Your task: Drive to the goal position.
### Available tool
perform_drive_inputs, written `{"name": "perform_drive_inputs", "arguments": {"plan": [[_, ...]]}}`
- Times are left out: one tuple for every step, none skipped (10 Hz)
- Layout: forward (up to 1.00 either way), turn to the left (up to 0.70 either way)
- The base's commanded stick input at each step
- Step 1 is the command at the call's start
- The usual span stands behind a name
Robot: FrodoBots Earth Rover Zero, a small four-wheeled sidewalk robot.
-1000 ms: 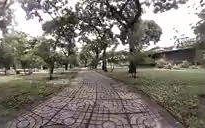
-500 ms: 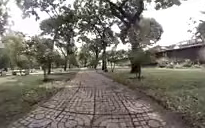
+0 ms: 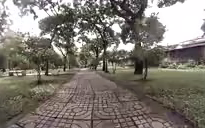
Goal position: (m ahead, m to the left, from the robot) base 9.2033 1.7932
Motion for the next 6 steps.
{"name": "perform_drive_inputs", "arguments": {"plan": [[1.00,0.00],[1.00,0.00],[1.00,0.00],[1.00,0.00],[1.00,0.00],[1.00,0.00]]}}
